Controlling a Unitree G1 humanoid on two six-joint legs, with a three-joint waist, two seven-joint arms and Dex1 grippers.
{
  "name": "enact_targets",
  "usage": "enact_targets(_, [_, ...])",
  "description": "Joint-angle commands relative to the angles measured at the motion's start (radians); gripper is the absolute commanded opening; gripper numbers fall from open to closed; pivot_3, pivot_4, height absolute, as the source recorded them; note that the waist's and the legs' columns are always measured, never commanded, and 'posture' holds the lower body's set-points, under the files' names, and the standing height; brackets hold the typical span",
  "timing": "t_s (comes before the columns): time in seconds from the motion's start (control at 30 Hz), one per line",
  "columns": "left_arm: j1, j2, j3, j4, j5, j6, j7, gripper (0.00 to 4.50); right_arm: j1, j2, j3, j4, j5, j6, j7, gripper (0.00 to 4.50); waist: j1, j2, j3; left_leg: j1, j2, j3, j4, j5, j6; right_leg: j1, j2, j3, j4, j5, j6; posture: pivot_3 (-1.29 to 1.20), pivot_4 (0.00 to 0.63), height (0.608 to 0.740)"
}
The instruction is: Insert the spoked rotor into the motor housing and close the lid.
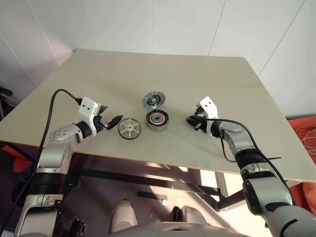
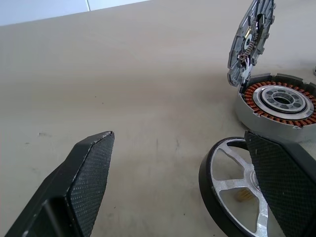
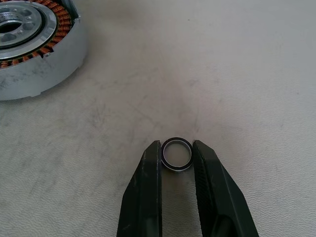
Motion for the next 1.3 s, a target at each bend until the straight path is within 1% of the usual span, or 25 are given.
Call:
enact_targets(0.03, [-0.013, 0.01, 0.009, -0.041, -0.004, -0.008, -0.001, 4.5, -0.013, -0.01, -0.007, -0.012, -0.004, 0.003, -0.009, 0.74, 0.0, 0.0, 0.0, 0.0, 0.0, 0.0, 0.0, 0.0, 0.0, 0.0, 0.0, 0.0, 0.0, 0.0, 0.0, 0.0, 0.0, 0.74])
enact_targets(0.1, [-0.012, 0.001, 0.016, -0.055, -0.03, 0.025, -0.001, 4.5, -0.014, -0.01, -0.011, -0.017, 0.0, 0.005, -0.01, 0.74, 0.0, 0.0, 0.0, 0.0, 0.0, 0.0, 0.0, 0.0, 0.0, 0.0, 0.0, 0.0, 0.0, 0.0, 0.0, 0.0, 0.0, 0.74])
enact_targets(0.2, [-0.003, -0.003, 0.026, -0.109, -0.108, 0.144, -0.015, 4.5, -0.009, -0.003, -0.019, -0.058, 0.028, 0.03, 0.018, 0.74, 0.0, 0.0, 0.0, 0.0, 0.0, 0.0, 0.0, 0.0, 0.0, 0.0, 0.0, 0.0, 0.0, 0.0, 0.0, 0.0, 0.0, 0.74])
enact_targets(0.3, [0.004, 0.011, 0.025, -0.136, -0.129, 0.209, -0.013, 4.5, 0.012, 0.006, -0.022, -0.16, 0.081, 0.098, 0.079, 0.74, 0.0, 0.0, 0.0, 0.0, 0.0, 0.0, 0.0, 0.0, 0.0, 0.0, 0.0, 0.0, 0.0, 0.0, 0.0, 0.0, 0.0, 0.74])
enact_targets(0.37, [0.012, 0.024, 0.026, -0.151, -0.145, 0.246, -0.021, 4.5, 0.026, 0.014, -0.013, -0.269, 0.118, 0.183, 0.112, 0.74, -0.001, 0.0, 0.0, 0.0, 0.0, 0.0, -0.001, 0.0, 0.0, -0.001, 0.0, 0.0, 0.0, 0.0, 0.0, 0.0, 0.0, 0.74])
enact_targets(0.5, [0.02, 0.042, 0.02, -0.156, -0.14, 0.264, -0.022, 4.5, 0.024, 0.046, 0.008, -0.405, 0.15, 0.296, 0.114, 0.74, -0.002, 0.0, 0.0, 0.0, 0.0, 0.0, -0.001, 0.0, 0.0, -0.001, 0.0, 0.0, 0.0, 0.0, 0.0, 0.0, 0.0, 0.74])
enact_targets(0.63, [0.019, 0.047, 0.013, -0.153, -0.133, 0.259, -0.019, 4.5, -0.002, 0.095, 0.048, -0.45, 0.14, 0.326, 0.101, 0.74, -0.001, 0.0, 0.0, 0.0, 0.0, 0.0, -0.002, 0.0, 0.0, -0.001, 0.0, 0.0, 0.0, 0.0, 0.0, 0.0, 0.0, 0.74])
enact_targets(0.8, [0.015, 0.052, 0.013, -0.163, -0.134, 0.266, -0.013, 4.5, -0.044, 0.157, 0.124, -0.38, 0.087, 0.285, 0.081, 0.74, -0.001, 0.0, 0.0, 0.0, 0.0, 0.0, -0.002, 0.0, 0.0, -0.001, 0.0, 0.0, -0.001, -0.001, 0.002, 0.0, 0.0, 0.74])
enact_targets(0.93, [0.022, 0.056, 0.017, -0.175, -0.137, 0.275, -0.009, 4.5, -0.096, 0.189, 0.131, -0.291, 0.073, 0.252, 0.059, 0.74, 0.0, 0.0, 0.0, 0.0, 0.0, 0.0, -0.003, 0.0, -0.001, -0.001, 0.0, 0.0, 0.0, 0.0, 0.0, 0.0, 0.0, 0.74])
enact_targets(1.17, [0.022, 0.057, 0.02, -0.183, -0.136, 0.281, -0.001, 4.5, -0.153, 0.203, 0.128, -0.135, 0.041, 0.171, 0.032, 0.74, -0.002, 0.0, 0.0, 0.0, 0.0, 0.0, -0.003, 0.0, -0.001, -0.001, 0.0, 0.0, -0.001, 0.0, 0.0, 0.0, 0.0, 0.74])
enact_targets(1.3, [0.023, 0.061, 0.023, -0.182, -0.131, 0.278, 0.004, 4.5, -0.154, 0.193, 0.123, -0.106, 0.03, 0.158, 0.031, 0.74, -0.002, 0.0, 0.0, 0.0, 0.0, 0.0, -0.003, 0.0, -0.001, -0.001, 0.0, 0.0, -0.001, 0.0, 0.0, 0.0, 0.0, 0.74])
